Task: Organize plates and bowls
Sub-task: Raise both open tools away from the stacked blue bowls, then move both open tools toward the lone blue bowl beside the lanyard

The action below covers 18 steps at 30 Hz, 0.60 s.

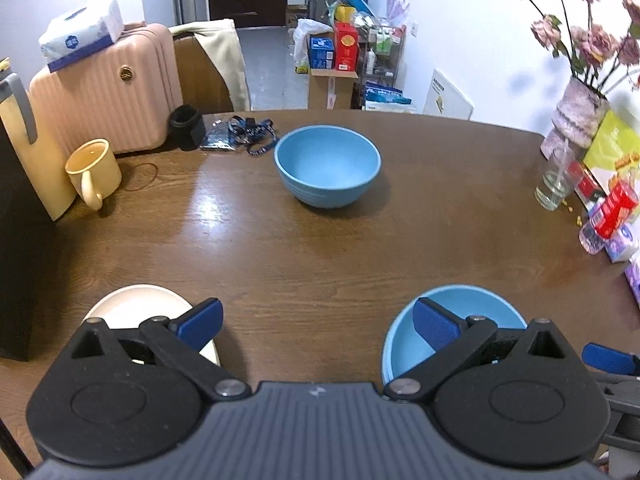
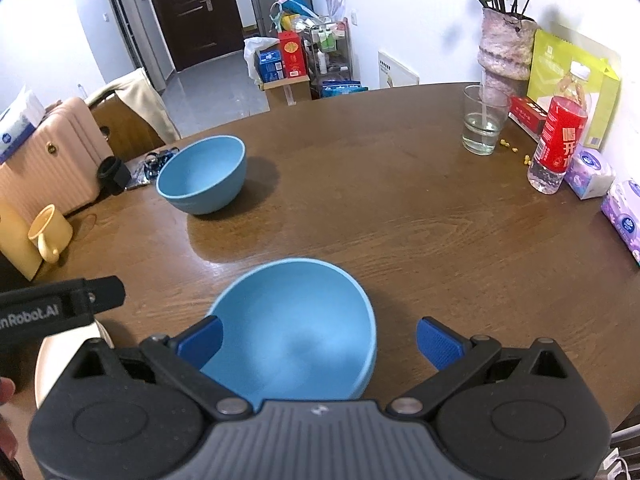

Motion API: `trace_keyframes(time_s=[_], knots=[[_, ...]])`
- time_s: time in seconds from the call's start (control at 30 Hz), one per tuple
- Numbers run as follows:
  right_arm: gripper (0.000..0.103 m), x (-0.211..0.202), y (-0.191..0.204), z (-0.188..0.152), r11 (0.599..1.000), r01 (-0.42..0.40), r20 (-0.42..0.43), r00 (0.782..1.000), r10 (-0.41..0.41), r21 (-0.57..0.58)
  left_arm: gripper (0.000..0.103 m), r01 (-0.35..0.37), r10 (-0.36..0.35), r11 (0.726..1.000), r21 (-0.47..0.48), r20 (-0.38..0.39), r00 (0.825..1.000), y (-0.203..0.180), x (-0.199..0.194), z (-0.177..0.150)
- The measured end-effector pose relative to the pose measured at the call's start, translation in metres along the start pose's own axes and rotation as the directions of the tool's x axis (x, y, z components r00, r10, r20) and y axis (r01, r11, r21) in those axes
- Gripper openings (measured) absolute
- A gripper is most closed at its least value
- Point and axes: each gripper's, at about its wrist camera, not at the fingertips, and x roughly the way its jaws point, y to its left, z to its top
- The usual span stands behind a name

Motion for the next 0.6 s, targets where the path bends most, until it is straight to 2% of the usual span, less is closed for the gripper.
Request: trace_keyframes(time_s=[0.33,0.6], knots=[[0.103,0.014,0.024,0.026,0.998,0.002,-0.011,1.0,-0.001,0.065,0.103,-0.023,0.023,1.0,-0.005,0.005,1.0,0.028,0.005,0.038],[0.103,0.028,0.041,0.057,0.993,0.015,-0.004,1.0,-0.015,0.113,0.103,-0.007,0.007,1.0,-0.002,0.013,1.0,0.048,0.021,0.074]])
